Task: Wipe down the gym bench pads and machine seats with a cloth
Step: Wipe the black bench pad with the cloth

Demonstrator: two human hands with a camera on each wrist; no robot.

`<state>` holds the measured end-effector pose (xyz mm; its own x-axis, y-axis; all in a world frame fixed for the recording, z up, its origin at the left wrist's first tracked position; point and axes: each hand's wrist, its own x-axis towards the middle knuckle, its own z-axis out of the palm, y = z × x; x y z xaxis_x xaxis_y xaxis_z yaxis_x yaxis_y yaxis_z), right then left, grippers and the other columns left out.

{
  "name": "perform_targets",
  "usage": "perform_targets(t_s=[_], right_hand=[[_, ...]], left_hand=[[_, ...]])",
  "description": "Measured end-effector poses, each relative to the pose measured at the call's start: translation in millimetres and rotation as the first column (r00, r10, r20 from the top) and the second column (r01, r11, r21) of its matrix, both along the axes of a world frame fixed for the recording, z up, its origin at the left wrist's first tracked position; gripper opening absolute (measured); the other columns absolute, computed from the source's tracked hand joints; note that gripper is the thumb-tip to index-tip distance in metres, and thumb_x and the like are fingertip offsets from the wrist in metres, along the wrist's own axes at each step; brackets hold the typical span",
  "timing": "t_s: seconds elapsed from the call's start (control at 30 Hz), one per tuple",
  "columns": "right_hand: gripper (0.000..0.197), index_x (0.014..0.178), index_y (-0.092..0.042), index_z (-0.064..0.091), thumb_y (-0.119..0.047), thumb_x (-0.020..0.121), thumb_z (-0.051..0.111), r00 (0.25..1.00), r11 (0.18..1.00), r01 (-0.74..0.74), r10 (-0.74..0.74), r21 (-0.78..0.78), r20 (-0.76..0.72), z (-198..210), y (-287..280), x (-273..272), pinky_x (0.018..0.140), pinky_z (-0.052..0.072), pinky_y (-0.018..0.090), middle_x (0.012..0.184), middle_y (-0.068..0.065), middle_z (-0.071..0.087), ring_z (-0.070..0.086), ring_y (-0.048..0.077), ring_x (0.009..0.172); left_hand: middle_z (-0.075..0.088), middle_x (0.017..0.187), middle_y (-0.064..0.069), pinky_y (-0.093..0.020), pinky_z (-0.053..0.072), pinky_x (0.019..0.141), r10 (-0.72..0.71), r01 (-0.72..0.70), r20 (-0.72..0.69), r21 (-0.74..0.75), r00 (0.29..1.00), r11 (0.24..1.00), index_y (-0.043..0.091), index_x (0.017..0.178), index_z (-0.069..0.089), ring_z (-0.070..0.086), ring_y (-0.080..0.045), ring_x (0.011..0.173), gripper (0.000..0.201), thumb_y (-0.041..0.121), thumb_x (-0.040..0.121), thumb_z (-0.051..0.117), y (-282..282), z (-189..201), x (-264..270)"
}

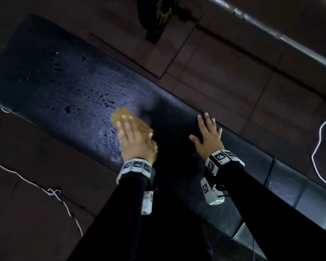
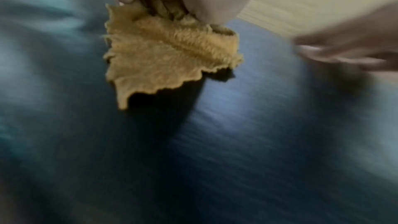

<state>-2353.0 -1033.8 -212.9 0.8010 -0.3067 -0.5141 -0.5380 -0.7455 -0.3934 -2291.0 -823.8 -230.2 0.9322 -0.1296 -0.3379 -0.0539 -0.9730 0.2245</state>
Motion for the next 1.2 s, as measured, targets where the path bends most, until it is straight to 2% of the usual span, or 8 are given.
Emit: perform_targets(t_s=[0.17, 0.27, 0.47, 0.63, 0.7, 0.8, 0.93, 1.2], right_hand=[[0.070, 0.150, -0.024, 0.008, -0.035, 0.094, 0.049, 1.000, 1.000, 0.011, -0.011, -0.010, 0.023, 0.4, 1.5, 0.0, 0.114, -0.004, 0.051, 0.158, 0.000, -0.004, -0.008, 0.026, 0.145], [0.069, 0.150, -0.023, 0.008, -0.036, 0.095, 0.047, 1.000, 1.000, 0.007, -0.007, -0.007, 0.029, 1.4, 2.3, -0.1, 0.113, -0.004, 0.052, 0.158, 0.001, -0.004, -0.008, 0.026, 0.145], [0.069, 0.150, -0.023, 0.008, -0.036, 0.095, 0.048, 0.999, 1.000, 0.011, -0.011, -0.002, 0.031, 0.5, 1.8, -0.3, 0.114, -0.004, 0.051, 0.158, 0.000, -0.004, -0.008, 0.025, 0.145], [0.069, 0.150, -0.023, 0.009, -0.035, 0.094, 0.049, 0.999, 1.000, 0.016, -0.016, -0.002, 0.046, -1.4, -0.1, -0.9, 0.114, -0.003, 0.051, 0.158, 0.000, -0.002, -0.007, 0.025, 0.145], [0.070, 0.150, -0.023, 0.009, -0.035, 0.094, 0.050, 0.998, 1.000, 0.022, -0.022, 0.002, 0.051, -2.2, 0.2, -1.6, 0.114, -0.003, 0.051, 0.158, -0.001, -0.002, -0.007, 0.025, 0.145], [0.070, 0.150, -0.024, 0.010, -0.035, 0.094, 0.051, 0.998, 0.999, 0.031, -0.032, 0.018, 0.059, -2.6, 1.0, -1.7, 0.113, -0.003, 0.052, 0.158, -0.001, -0.002, -0.007, 0.025, 0.145], [0.070, 0.150, -0.023, 0.011, -0.034, 0.093, 0.051, 0.997, 0.999, 0.035, -0.037, 0.021, 0.063, -1.9, 1.4, -1.5, 0.113, -0.003, 0.052, 0.158, -0.001, -0.001, -0.007, 0.025, 0.145], [0.071, 0.150, -0.024, 0.014, -0.031, 0.092, 0.055, 0.997, 0.998, 0.062, -0.063, 0.033, 0.045, 4.9, 1.2, 1.8, 0.115, -0.002, 0.050, 0.158, -0.002, 0.002, -0.004, 0.023, 0.145]], left_hand=[[0.008, 0.153, -0.031, -0.050, 0.006, 0.118, 0.204, -0.202, 0.061, -0.036, 0.977, 0.979, -0.013, 0.144, 0.012, 0.005, -0.049, 0.141, 0.073, 0.042, 0.097, 0.023, 51.6, 2.1, -16.8], [0.011, 0.151, -0.033, -0.054, 0.009, 0.117, 0.278, -0.280, -0.026, -0.074, 0.960, 0.957, -0.015, 0.143, 0.018, 0.008, -0.052, 0.140, 0.071, 0.038, 0.096, 0.023, 42.0, 10.1, -54.5], [0.006, 0.153, -0.031, -0.053, -0.001, 0.117, 0.078, -0.082, -0.048, -0.096, 0.996, 0.992, -0.009, 0.144, 0.020, 0.001, -0.051, 0.140, 0.068, 0.040, 0.097, 0.027, -27.8, 16.7, -96.1], [-0.010, 0.157, -0.022, -0.047, -0.014, 0.115, -0.059, 0.059, -0.004, -0.057, 0.998, 0.997, -0.003, 0.149, 0.002, -0.021, -0.041, 0.140, 0.068, 0.035, 0.100, 0.030, -41.4, 5.1, -35.2], [-0.003, 0.156, -0.026, -0.050, -0.010, 0.117, -0.065, 0.067, 0.035, -0.060, 0.997, 0.996, -0.008, 0.147, 0.004, -0.011, -0.044, 0.142, 0.072, 0.033, 0.098, 0.037, -29.3, 1.1, -6.8], [0.021, 0.149, -0.034, -0.053, 0.010, 0.116, 0.031, -0.020, 0.167, -0.070, 0.986, 0.997, -0.013, 0.141, 0.025, 0.017, -0.052, 0.138, 0.066, 0.024, 0.091, 0.046, 1.3, -1.0, 12.8], [0.014, 0.151, -0.034, -0.055, 0.008, 0.116, 0.191, -0.177, 0.165, -0.090, 0.968, 0.980, -0.012, 0.144, 0.020, 0.009, -0.055, 0.138, 0.062, 0.027, 0.096, 0.027, 30.5, -6.9, -16.1], [0.003, 0.154, -0.031, -0.048, 0.004, 0.118, 0.510, -0.483, 0.056, -0.251, 0.858, 0.839, -0.010, 0.146, 0.012, 0.000, -0.050, 0.141, 0.064, 0.018, 0.097, 0.042, -5.3, -4.0, -112.5]])
